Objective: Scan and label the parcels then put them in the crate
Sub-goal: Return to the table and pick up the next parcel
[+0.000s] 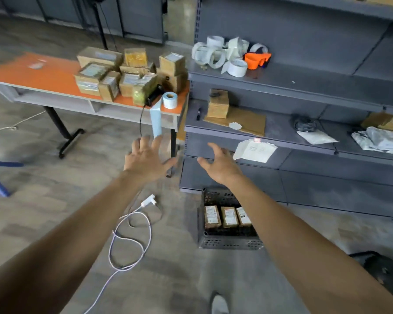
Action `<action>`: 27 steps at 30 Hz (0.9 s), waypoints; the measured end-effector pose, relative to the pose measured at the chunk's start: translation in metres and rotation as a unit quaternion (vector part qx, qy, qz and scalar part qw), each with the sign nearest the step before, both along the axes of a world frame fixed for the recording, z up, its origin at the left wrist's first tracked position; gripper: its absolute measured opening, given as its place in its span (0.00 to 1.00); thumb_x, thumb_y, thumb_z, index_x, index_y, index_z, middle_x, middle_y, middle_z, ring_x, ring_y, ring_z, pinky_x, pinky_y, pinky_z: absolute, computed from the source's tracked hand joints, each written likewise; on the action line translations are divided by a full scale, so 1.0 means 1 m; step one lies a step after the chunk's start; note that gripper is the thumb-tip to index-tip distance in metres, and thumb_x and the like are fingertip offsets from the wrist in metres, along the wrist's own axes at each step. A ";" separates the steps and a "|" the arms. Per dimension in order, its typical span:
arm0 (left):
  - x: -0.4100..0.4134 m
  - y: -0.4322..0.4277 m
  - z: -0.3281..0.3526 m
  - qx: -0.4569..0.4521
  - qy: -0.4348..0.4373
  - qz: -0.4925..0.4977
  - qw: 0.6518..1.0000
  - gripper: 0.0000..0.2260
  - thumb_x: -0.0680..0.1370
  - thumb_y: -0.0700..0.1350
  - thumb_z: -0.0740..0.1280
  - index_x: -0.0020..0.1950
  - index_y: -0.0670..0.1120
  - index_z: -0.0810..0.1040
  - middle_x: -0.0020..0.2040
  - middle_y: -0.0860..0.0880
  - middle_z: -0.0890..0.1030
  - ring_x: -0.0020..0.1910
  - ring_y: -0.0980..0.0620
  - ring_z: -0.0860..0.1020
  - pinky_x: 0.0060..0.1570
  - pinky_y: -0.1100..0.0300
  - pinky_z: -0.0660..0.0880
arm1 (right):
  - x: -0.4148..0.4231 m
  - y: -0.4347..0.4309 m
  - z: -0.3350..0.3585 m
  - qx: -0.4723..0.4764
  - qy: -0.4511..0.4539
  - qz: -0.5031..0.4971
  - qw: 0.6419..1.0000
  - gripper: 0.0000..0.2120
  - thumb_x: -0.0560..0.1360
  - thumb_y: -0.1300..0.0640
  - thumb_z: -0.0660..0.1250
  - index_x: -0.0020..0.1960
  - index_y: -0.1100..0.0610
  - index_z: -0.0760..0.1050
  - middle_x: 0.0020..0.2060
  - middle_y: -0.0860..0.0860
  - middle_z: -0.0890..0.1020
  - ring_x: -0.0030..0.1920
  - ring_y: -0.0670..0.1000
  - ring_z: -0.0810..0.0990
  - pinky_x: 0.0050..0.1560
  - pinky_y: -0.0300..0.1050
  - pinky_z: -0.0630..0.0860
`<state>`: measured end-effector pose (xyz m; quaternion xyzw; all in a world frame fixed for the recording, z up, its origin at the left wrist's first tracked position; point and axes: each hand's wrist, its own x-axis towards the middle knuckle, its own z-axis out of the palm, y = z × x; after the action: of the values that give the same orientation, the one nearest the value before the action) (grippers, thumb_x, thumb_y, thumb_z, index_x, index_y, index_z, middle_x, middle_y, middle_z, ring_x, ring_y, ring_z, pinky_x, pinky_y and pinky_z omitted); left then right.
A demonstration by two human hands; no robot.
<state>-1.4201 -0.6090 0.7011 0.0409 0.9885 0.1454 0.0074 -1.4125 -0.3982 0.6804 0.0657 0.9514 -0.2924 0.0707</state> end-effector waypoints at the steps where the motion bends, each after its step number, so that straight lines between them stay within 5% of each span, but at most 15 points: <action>1: -0.002 -0.018 0.004 -0.004 0.004 0.005 1.000 0.35 0.75 0.66 0.61 0.77 0.53 0.55 0.75 0.44 0.59 0.74 0.41 0.57 0.67 0.43 0.64 | -0.007 -0.018 0.004 0.003 0.005 0.010 1.000 0.31 0.78 0.37 0.60 0.77 0.45 0.55 0.74 0.53 0.63 0.73 0.58 0.63 0.70 0.59 0.65; 13: -0.146 -0.176 0.021 -0.035 0.038 0.072 0.996 0.36 0.76 0.67 0.58 0.79 0.53 0.52 0.77 0.45 0.56 0.75 0.42 0.55 0.69 0.43 0.63 | -0.198 -0.199 0.015 -0.021 0.057 0.102 0.993 0.29 0.79 0.39 0.59 0.76 0.46 0.57 0.71 0.55 0.66 0.68 0.58 0.69 0.63 0.55 0.71; 27: -0.366 -0.288 0.018 0.048 0.028 0.114 0.992 0.34 0.76 0.66 0.60 0.78 0.55 0.54 0.76 0.48 0.57 0.76 0.44 0.54 0.69 0.41 0.63 | -0.423 -0.302 0.015 -0.057 0.058 0.102 0.992 0.28 0.80 0.42 0.60 0.76 0.48 0.58 0.72 0.56 0.66 0.68 0.58 0.70 0.61 0.51 0.71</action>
<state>-1.7864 -0.8966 0.7188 -0.0675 0.9784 0.1913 -0.0392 -1.8357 -0.6999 0.6955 -0.0525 0.9375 -0.3405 0.0483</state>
